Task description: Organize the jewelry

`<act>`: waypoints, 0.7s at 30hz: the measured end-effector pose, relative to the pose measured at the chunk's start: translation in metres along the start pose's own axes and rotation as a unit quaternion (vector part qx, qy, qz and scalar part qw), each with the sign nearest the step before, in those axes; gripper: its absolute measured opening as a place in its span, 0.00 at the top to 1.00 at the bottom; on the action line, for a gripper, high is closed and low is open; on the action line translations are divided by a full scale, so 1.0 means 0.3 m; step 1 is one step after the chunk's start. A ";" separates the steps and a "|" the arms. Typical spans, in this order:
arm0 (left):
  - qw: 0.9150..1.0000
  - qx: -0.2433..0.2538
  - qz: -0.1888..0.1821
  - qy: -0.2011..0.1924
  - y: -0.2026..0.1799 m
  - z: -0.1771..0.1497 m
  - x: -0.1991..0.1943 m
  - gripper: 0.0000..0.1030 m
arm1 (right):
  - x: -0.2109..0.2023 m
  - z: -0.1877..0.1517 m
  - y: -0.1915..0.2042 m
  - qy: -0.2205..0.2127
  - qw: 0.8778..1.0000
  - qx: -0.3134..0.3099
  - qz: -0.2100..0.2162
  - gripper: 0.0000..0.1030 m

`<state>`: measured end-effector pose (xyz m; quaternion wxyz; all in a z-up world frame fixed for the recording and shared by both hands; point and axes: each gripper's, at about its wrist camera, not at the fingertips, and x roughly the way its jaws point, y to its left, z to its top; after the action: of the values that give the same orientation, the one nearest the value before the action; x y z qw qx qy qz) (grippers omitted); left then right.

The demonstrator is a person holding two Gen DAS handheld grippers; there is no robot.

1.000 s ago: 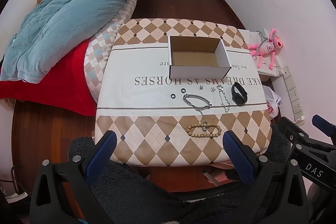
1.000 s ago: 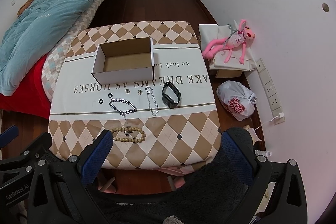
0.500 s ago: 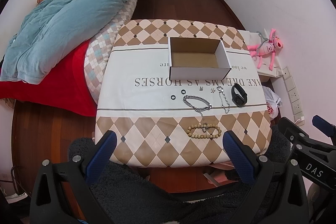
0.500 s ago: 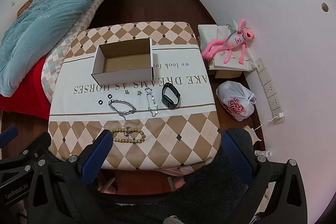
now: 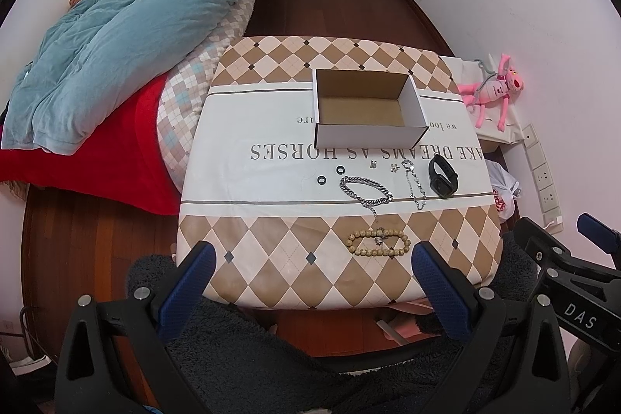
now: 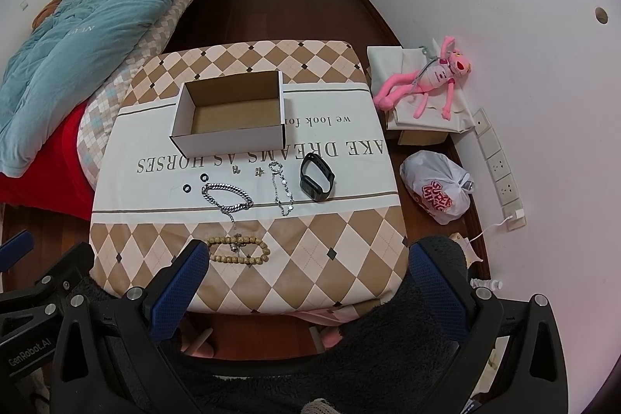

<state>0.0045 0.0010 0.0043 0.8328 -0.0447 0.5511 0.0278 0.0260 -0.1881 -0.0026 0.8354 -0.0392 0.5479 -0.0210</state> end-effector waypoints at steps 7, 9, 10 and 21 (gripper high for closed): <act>1.000 0.001 0.000 0.000 -0.007 0.009 0.014 0.00 | 0.002 0.002 0.000 0.000 1.000 0.001 0.000 0.00; 1.000 0.000 0.001 0.000 -0.006 0.006 0.014 0.00 | 0.001 0.001 0.000 0.000 1.000 0.001 0.001 0.00; 1.000 0.000 0.001 0.000 -0.006 0.007 0.014 0.00 | 0.001 0.001 0.000 0.000 1.000 0.001 0.001 0.00; 1.000 0.000 0.002 0.000 -0.004 0.006 0.014 0.00 | 0.004 0.002 -0.003 0.000 1.000 0.003 0.001 0.00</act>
<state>0.0080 -0.0001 0.0013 0.8330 -0.0436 0.5508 0.0290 0.0269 -0.1889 -0.0033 0.8355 -0.0363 0.5479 -0.0214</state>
